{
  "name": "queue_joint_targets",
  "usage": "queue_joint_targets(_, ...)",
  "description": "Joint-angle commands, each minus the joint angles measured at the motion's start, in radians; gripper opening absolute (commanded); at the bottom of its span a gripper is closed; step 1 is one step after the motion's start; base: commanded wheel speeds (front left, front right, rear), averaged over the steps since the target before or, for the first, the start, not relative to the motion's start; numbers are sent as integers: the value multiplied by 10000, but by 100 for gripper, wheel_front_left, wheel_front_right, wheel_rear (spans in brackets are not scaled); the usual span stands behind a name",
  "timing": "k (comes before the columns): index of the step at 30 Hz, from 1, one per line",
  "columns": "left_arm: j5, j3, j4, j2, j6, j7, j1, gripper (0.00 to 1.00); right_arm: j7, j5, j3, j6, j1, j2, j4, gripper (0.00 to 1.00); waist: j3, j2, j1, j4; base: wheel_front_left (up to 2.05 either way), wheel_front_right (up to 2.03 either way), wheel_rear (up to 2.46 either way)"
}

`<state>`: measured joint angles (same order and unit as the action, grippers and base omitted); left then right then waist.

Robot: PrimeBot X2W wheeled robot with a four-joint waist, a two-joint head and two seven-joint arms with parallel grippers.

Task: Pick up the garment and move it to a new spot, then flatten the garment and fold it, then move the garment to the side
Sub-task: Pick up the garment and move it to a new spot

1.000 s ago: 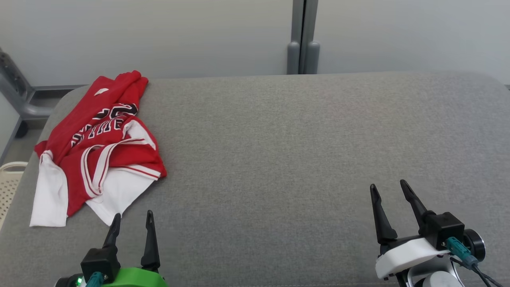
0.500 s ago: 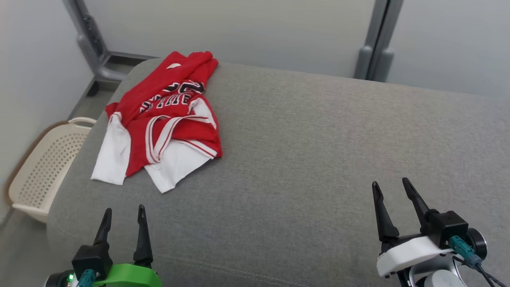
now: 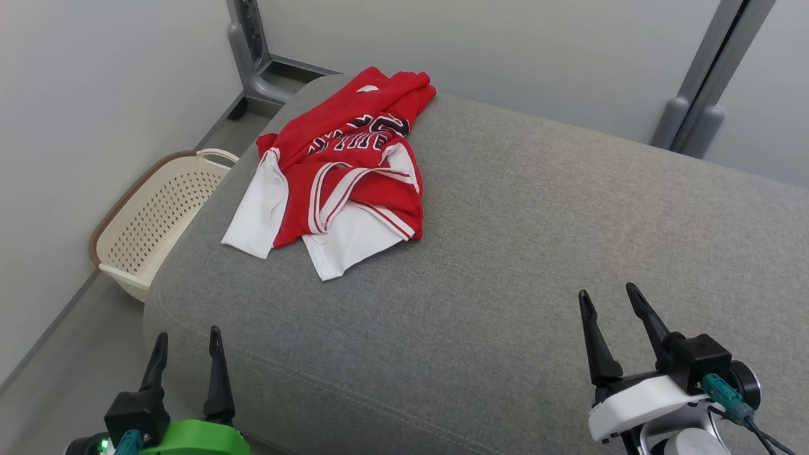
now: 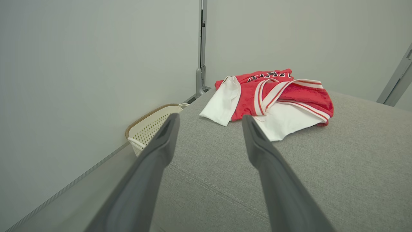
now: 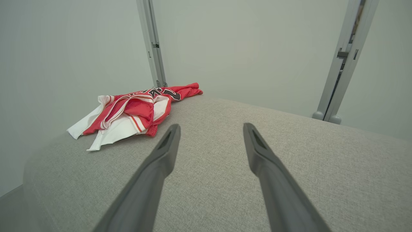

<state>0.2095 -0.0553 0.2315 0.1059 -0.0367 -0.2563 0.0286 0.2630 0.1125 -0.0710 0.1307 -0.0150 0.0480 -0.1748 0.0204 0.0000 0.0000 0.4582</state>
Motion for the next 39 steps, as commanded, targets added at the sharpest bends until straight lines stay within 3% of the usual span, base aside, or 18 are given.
queue_joint_targets(1,103,-1,-44,12,-36,15,48,100,52,29,5,1,-66,43,-18,100,14,0,0,0,0,0,0)
queue_joint_targets(7,305,-139,-132,-24,140,263,-247,100,52,43,-66,1,-58,44,-83,100,10,0,0,-392,0,0,0)
queue_joint_targets(16,392,-390,301,666,790,1710,-2464,100,52,-105,-74,1,-131,44,-110,100,-189,0,0,-1362,0,0,0)
queue_joint_targets(30,848,-405,3762,1117,1147,3562,-6269,100,52,-550,-194,1,-733,42,0,100,-1572,0,0,-3201,0,0,0)
queue_joint_targets(39,904,-446,5906,1230,1114,3548,-7798,100,52,-842,-257,1,-1359,167,195,100,-2977,0,0,-4099,0,0,0)
